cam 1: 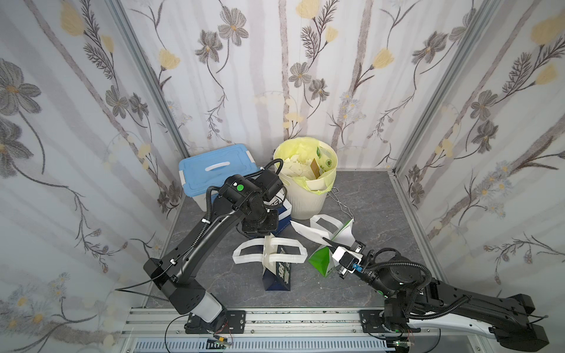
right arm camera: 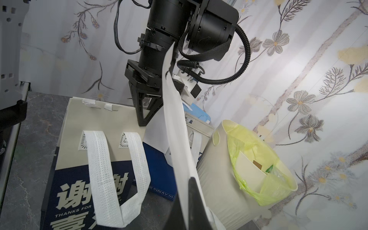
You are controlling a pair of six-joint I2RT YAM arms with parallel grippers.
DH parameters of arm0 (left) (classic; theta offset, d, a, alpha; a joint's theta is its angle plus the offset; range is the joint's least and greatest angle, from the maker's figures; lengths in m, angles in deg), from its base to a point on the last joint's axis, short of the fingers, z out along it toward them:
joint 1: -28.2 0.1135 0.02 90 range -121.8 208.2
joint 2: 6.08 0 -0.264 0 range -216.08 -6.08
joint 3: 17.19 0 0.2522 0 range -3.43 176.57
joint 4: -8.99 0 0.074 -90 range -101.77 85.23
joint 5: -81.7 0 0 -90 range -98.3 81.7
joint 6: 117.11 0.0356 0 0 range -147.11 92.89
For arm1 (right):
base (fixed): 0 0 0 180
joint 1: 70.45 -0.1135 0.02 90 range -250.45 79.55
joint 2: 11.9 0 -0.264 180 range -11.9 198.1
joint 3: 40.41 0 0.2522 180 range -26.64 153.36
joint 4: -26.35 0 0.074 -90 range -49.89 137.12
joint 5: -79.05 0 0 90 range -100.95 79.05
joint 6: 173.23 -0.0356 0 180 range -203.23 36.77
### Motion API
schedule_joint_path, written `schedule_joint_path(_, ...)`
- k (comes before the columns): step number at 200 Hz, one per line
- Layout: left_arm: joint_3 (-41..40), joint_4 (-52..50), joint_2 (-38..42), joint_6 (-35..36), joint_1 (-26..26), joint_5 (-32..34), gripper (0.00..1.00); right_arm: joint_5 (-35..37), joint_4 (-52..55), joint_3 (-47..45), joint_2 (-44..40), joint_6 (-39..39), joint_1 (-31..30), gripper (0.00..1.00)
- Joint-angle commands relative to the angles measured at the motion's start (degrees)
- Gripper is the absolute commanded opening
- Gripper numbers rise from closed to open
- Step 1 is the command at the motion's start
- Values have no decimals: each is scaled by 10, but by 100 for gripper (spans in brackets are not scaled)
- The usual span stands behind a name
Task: Shred takeout receipts and throw away
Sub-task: Place the takeout bag at the center of the board.
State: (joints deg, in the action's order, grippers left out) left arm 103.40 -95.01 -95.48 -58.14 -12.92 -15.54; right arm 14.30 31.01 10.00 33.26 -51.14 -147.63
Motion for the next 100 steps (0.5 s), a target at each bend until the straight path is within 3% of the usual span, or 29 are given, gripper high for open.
schedule_joint_path(1,8,-6,-13,24,-7,37,0,12,6,-1,-5,-21,2,0)
schedule_joint_path(19,10,-10,-23,32,-15,49,1,13,11,-2,-9,-22,4,0)
schedule_joint_path(62,-16,10,-22,34,-18,38,37,15,15,0,-14,-22,6,0)
schedule_joint_path(100,-12,18,-6,38,-19,43,54,17,19,0,-21,-22,7,0)
